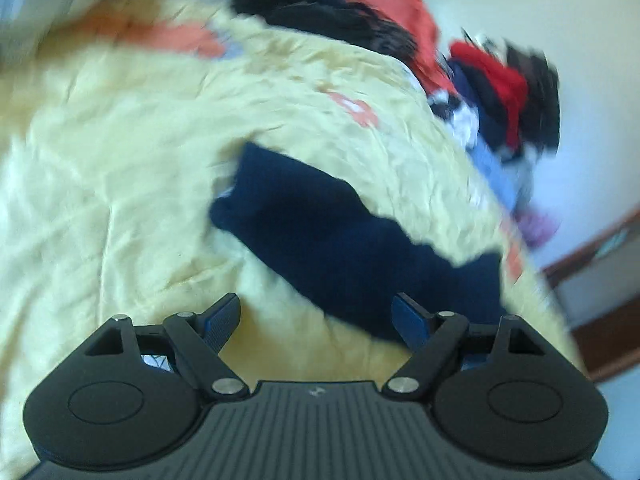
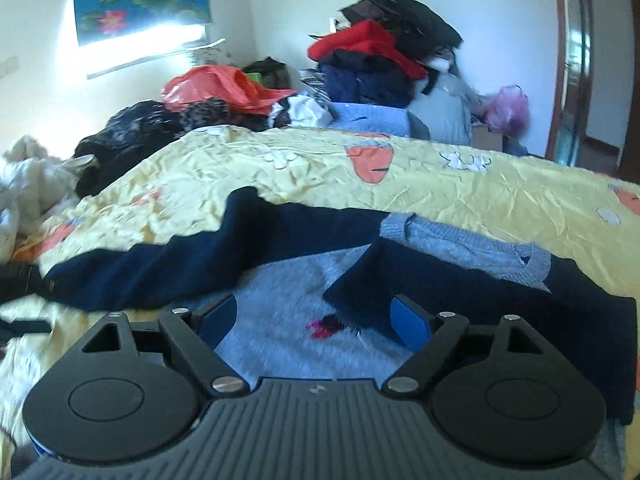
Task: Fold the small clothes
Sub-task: 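Grasp the other navy sleeve cuff with the left gripper, then lay the sleeve across the sweater body with the left gripper and release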
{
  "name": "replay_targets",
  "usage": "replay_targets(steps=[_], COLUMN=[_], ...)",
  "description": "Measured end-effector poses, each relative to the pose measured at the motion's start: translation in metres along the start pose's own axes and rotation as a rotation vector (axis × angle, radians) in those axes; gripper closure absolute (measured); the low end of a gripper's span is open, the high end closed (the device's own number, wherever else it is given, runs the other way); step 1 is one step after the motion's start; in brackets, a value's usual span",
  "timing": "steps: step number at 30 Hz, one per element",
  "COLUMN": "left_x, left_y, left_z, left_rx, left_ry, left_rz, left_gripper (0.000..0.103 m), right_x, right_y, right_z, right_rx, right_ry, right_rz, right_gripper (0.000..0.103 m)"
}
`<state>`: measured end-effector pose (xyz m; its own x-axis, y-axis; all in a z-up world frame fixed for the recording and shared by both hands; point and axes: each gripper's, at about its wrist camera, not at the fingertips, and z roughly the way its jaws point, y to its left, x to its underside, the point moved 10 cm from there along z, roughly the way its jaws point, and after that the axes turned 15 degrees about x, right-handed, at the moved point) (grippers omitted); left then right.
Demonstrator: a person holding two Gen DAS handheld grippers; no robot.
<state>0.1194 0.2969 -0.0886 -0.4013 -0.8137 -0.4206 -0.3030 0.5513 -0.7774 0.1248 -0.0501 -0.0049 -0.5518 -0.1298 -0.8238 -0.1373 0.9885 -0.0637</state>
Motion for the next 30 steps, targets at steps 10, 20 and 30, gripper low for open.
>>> replay_targets(steps=[10, 20, 30], left_x=[-0.044, -0.056, -0.123], left_y=[0.029, 0.016, -0.019], left_z=[0.019, 0.021, -0.006], left_rx=[0.152, -0.048, -0.237], left_ry=[-0.192, -0.201, -0.267], left_rz=[-0.312, -0.037, 0.284], left_gripper=[0.053, 0.095, 0.095], right_x=[0.015, 0.027, 0.03], right_y=[-0.01, -0.024, -0.051], right_z=[-0.017, 0.0, 0.009], right_rx=[-0.005, 0.099, 0.18], right_ry=[0.003, 0.054, 0.086], right_rz=[0.037, -0.013, 0.012], right_gripper=[0.015, 0.012, 0.003])
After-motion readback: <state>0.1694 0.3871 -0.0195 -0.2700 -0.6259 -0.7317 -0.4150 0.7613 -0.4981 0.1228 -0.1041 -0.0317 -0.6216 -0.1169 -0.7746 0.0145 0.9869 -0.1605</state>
